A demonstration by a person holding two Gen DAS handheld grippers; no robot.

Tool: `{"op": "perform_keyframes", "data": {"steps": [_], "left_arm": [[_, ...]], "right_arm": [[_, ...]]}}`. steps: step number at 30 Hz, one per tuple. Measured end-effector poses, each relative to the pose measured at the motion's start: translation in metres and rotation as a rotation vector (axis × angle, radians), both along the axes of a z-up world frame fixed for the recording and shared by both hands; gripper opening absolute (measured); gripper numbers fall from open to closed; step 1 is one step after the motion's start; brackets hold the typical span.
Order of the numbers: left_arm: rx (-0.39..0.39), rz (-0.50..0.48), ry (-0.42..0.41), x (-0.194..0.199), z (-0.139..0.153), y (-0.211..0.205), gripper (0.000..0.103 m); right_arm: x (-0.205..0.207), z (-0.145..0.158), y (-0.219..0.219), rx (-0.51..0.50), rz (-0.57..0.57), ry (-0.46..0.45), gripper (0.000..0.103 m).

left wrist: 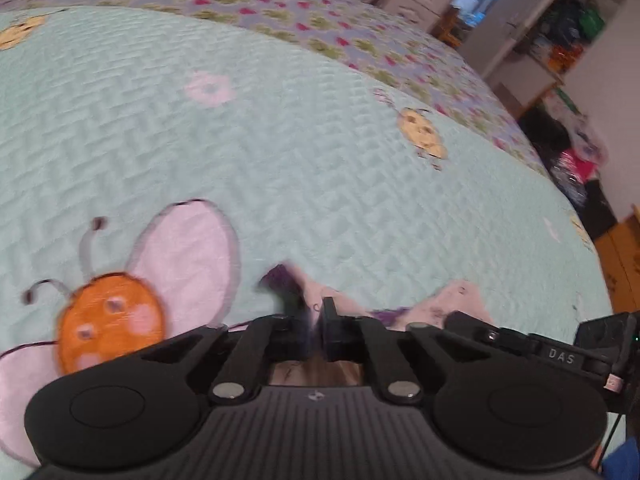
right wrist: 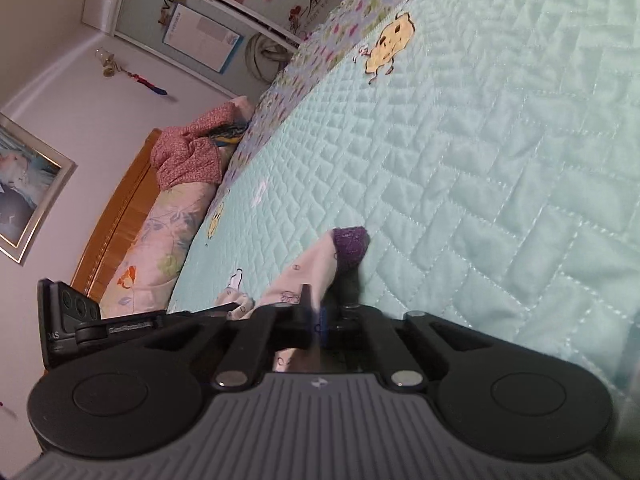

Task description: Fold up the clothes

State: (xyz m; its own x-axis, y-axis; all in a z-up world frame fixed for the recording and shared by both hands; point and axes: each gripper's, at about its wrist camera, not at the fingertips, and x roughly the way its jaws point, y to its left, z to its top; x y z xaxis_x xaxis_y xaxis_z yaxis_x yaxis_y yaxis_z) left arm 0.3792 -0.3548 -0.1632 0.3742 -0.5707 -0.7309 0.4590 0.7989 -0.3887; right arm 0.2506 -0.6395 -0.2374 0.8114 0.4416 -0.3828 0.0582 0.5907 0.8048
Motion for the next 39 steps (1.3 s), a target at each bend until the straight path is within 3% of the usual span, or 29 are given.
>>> {"op": "perform_keyframes", "data": {"steps": [2,5,6,7,9,10,11,12,13,15,17,19,21,23,26,28,32,35,37,39], "left_arm": [[-0.013,-0.029,-0.128,-0.011,0.012,-0.009,0.003],[-0.080,-0.055,-0.239,-0.015,0.029,-0.015,0.003],[-0.061,-0.062,-0.249,-0.012,0.028,-0.019,0.003],[-0.009,-0.062,-0.248,-0.008,0.021,-0.025,0.004],[0.098,-0.082,-0.206,0.002,-0.002,-0.037,0.004],[0.116,-0.081,-0.191,0.004,-0.010,-0.038,0.007],[0.096,-0.065,-0.205,0.003,-0.011,-0.034,0.008],[0.075,-0.046,-0.209,0.003,-0.011,-0.031,0.011],[0.053,-0.020,-0.191,0.005,-0.010,-0.027,0.011],[0.032,0.048,-0.201,0.005,-0.003,-0.017,0.029],[0.047,0.119,-0.280,-0.004,0.011,-0.007,0.037],[0.025,0.171,-0.324,-0.017,0.025,0.013,0.050],[-0.026,0.115,-0.320,-0.032,0.034,0.024,0.051],[-0.006,-0.014,-0.352,-0.052,0.037,0.020,0.051],[0.054,-0.165,-0.413,-0.071,0.035,0.000,0.051],[0.106,-0.216,-0.442,-0.074,0.030,-0.011,0.050],[0.163,-0.295,-0.381,-0.067,0.015,-0.020,0.048],[0.200,-0.340,-0.386,-0.072,0.009,-0.020,0.038],[0.209,-0.357,-0.403,-0.077,0.010,-0.019,0.021],[0.218,-0.361,-0.421,-0.081,0.010,-0.020,0.017]], "right_arm": [[-0.015,0.017,0.007,-0.119,-0.057,-0.083,0.001],[-0.038,0.056,0.026,-0.476,-0.134,-0.204,0.001],[-0.039,0.061,0.034,-0.580,-0.121,-0.223,0.001],[-0.033,0.058,0.039,-0.621,-0.092,-0.204,0.001],[-0.017,0.042,0.047,-0.690,-0.061,-0.106,0.002],[-0.008,0.036,0.047,-0.684,-0.030,-0.048,0.005],[-0.007,0.037,0.045,-0.662,-0.008,-0.051,0.011],[-0.009,0.037,0.040,-0.629,-0.004,-0.068,0.027],[-0.011,0.037,0.035,-0.595,-0.002,-0.082,0.034],[-0.016,0.036,0.023,-0.518,-0.040,-0.090,0.041],[-0.024,0.035,0.008,-0.424,-0.101,-0.098,0.056],[-0.030,0.032,-0.005,-0.315,-0.167,-0.102,0.057],[-0.040,0.027,-0.015,-0.222,-0.228,-0.111,0.057],[-0.049,0.023,-0.022,-0.146,-0.282,-0.123,0.057],[-0.056,0.019,-0.024,-0.127,-0.313,-0.136,0.057],[-0.055,0.019,-0.024,-0.133,-0.313,-0.133,0.057],[-0.053,0.020,-0.022,-0.151,-0.300,-0.133,0.058],[-0.053,0.020,-0.021,-0.156,-0.292,-0.133,0.058],[-0.052,0.020,-0.021,-0.154,-0.293,-0.133,0.058],[-0.052,0.020,-0.021,-0.153,-0.295,-0.134,0.058]]}}
